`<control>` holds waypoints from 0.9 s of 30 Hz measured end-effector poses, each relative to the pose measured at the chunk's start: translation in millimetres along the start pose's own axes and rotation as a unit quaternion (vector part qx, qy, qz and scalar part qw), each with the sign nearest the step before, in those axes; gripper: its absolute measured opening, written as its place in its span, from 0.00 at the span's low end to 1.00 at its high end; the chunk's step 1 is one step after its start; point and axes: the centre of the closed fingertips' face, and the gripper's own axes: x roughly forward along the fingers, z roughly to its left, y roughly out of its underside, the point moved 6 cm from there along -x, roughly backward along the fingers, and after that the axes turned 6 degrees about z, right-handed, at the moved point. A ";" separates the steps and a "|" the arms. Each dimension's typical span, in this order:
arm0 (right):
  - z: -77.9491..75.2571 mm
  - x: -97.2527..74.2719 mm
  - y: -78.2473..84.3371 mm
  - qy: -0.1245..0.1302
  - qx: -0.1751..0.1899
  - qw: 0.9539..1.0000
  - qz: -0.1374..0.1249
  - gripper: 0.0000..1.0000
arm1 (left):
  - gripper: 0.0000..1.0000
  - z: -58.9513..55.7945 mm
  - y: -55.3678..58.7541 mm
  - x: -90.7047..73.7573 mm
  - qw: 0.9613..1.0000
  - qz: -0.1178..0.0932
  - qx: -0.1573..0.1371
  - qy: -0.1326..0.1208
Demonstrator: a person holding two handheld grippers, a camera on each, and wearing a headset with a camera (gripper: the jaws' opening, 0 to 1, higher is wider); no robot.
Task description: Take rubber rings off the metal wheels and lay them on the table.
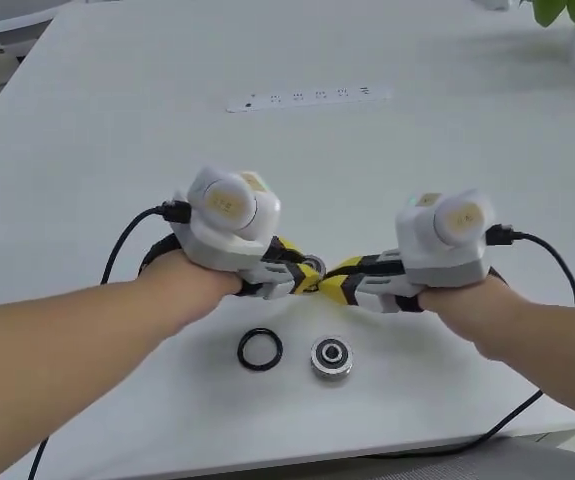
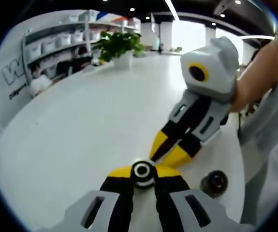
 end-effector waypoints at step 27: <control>-7.2 -5.4 2.3 -0.020 0.158 0.987 -0.036 0.00 | 0.14 8.2 3.3 12.0 0.999 0.008 0.027 -0.017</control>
